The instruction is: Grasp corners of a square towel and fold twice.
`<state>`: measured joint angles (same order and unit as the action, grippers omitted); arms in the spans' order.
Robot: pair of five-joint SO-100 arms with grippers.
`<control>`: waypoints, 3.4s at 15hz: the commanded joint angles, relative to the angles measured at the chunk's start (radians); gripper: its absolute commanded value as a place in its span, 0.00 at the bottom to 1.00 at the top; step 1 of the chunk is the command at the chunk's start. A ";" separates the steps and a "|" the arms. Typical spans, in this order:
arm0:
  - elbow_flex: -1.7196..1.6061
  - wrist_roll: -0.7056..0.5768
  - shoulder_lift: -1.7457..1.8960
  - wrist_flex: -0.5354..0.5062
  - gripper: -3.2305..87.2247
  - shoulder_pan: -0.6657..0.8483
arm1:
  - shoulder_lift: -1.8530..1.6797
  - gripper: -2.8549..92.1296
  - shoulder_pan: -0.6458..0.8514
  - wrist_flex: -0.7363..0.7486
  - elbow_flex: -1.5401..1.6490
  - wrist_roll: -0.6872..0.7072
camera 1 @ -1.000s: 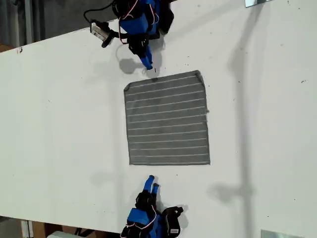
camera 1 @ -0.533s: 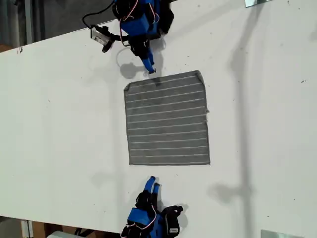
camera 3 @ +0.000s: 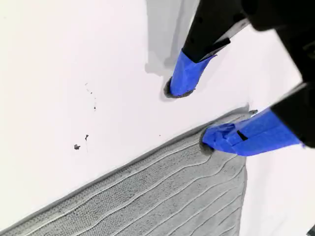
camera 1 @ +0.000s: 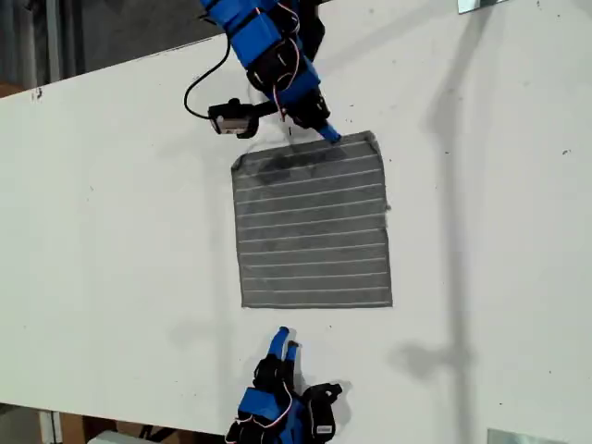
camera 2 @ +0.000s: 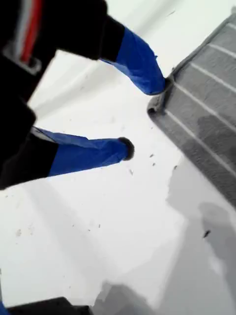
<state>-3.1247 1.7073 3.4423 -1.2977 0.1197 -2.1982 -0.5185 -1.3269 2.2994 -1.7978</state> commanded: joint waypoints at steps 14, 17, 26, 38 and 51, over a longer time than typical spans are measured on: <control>-0.009 -0.035 -0.003 0.037 0.25 -0.011 | 0.497 0.34 -0.110 0.371 -0.184 0.034; -0.009 -0.041 -0.003 0.037 0.24 -0.011 | 0.477 0.34 -0.109 0.472 -0.077 0.025; -0.009 -0.049 0.000 0.040 0.24 -0.015 | 0.311 0.34 -0.129 0.466 0.064 -0.020; -0.009 -0.048 0.000 0.040 0.24 -0.017 | 0.669 0.27 -0.049 0.638 -0.098 0.086; 0.946 -0.080 -1.319 0.272 0.22 -0.348 | 0.675 0.03 -0.031 0.497 -0.219 0.106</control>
<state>-2.3761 1.6061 2.4482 -1.0646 -0.1657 -1.5094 -0.5568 -0.8207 2.1031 -1.6904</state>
